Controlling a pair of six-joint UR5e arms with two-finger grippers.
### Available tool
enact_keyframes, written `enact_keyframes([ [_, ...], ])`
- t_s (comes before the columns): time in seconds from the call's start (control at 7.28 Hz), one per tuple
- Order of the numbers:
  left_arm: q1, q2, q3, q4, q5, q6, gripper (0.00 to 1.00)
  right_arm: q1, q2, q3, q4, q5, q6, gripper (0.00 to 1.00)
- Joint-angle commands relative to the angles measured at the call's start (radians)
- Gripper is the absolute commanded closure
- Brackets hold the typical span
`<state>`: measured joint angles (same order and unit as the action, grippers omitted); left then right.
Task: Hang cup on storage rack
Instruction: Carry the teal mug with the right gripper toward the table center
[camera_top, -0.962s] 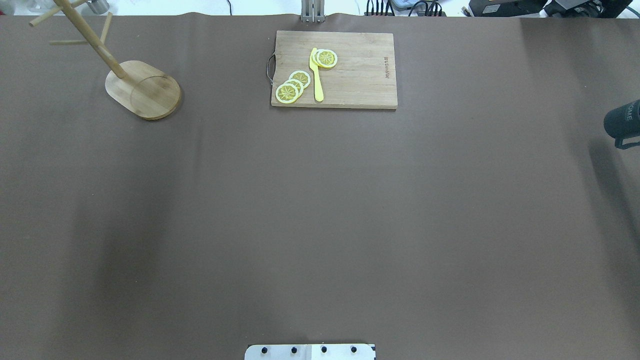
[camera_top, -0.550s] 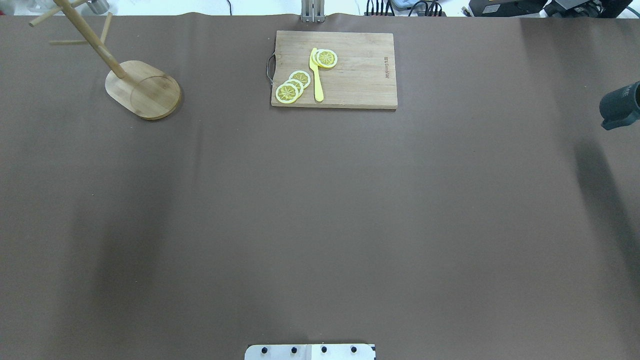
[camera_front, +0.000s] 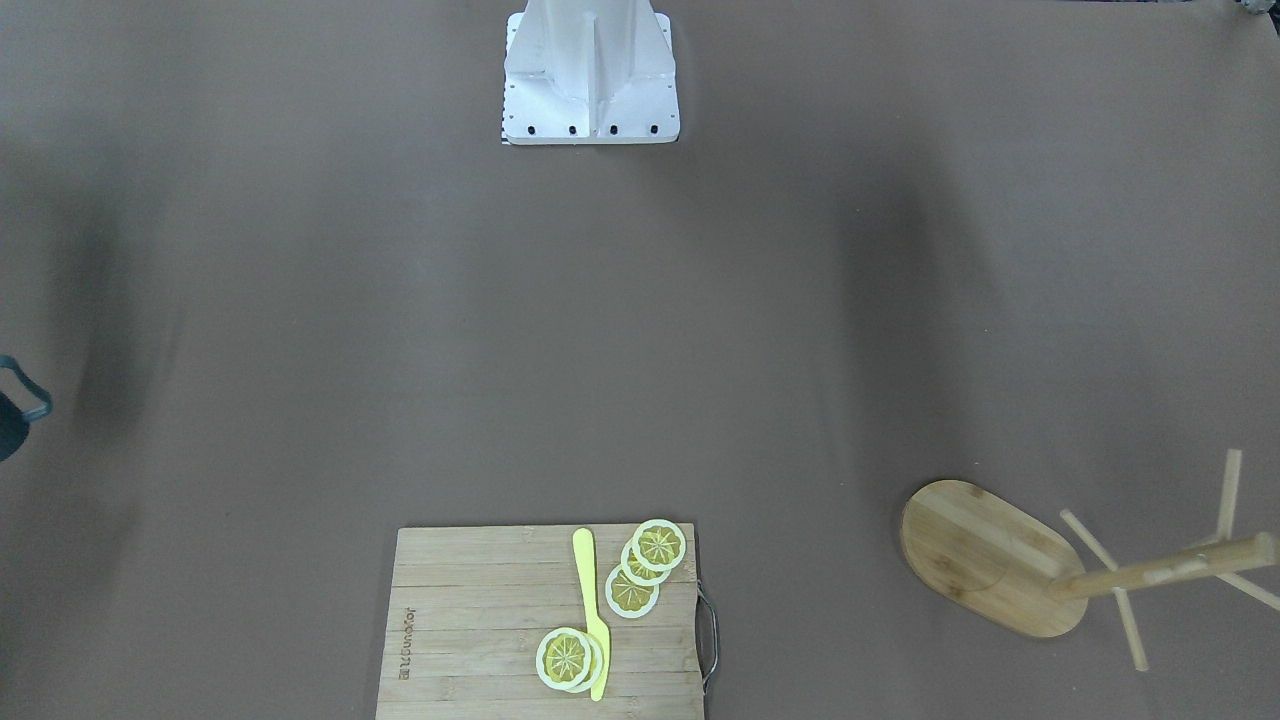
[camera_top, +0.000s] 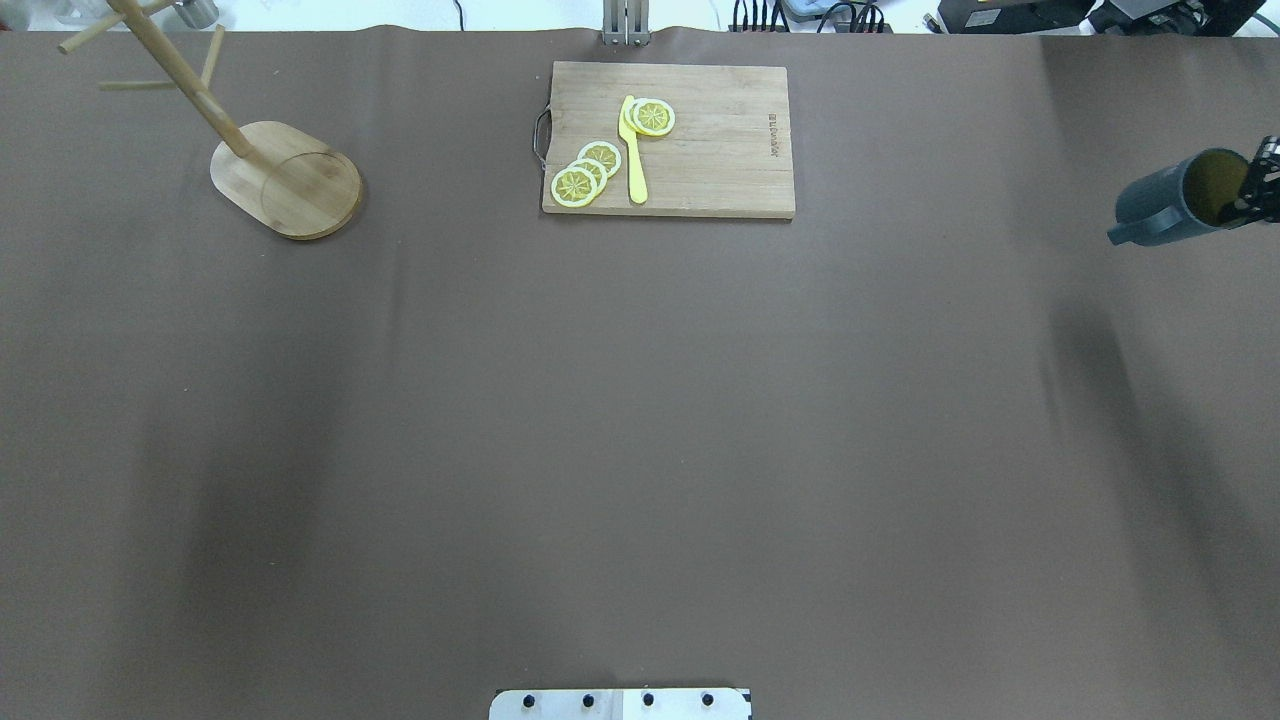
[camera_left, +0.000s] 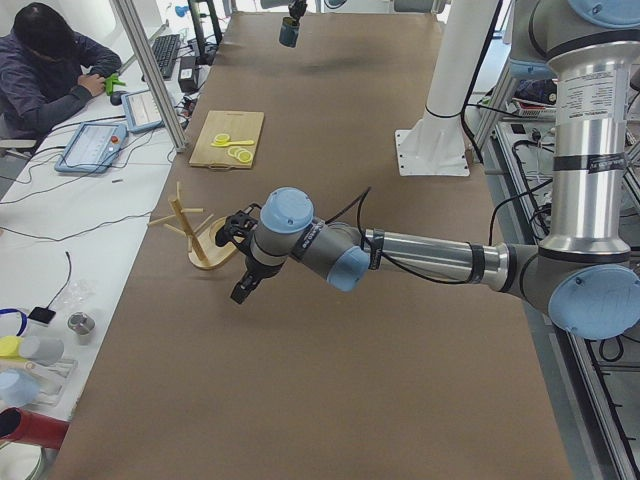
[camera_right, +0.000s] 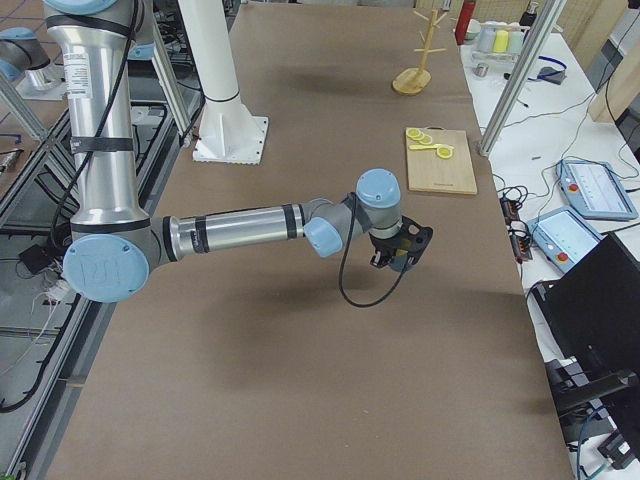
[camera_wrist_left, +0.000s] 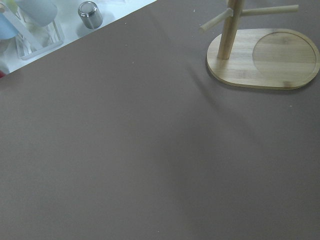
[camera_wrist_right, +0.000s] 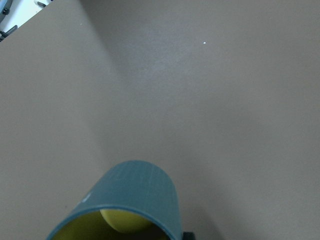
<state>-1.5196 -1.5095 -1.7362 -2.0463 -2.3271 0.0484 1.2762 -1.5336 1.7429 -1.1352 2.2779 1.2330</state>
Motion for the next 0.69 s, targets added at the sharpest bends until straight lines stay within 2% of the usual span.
enact_keyframes([
  [0.0, -0.001, 0.0, 0.006, 0.0, 0.0, 0.001, 0.01, -0.162, 0.059, 0.122, -0.071, -0.098, 0.255, 1.0],
  [0.27, 0.001, 0.0, 0.007, 0.0, 0.002, -0.001, 0.01, -0.326, 0.233, 0.232, -0.409, -0.226, 0.417, 1.0],
  [0.55, 0.001, -0.001, 0.017, 0.0, 0.003, -0.001, 0.01, -0.498, 0.412, 0.228, -0.594, -0.343, 0.604, 1.0],
])
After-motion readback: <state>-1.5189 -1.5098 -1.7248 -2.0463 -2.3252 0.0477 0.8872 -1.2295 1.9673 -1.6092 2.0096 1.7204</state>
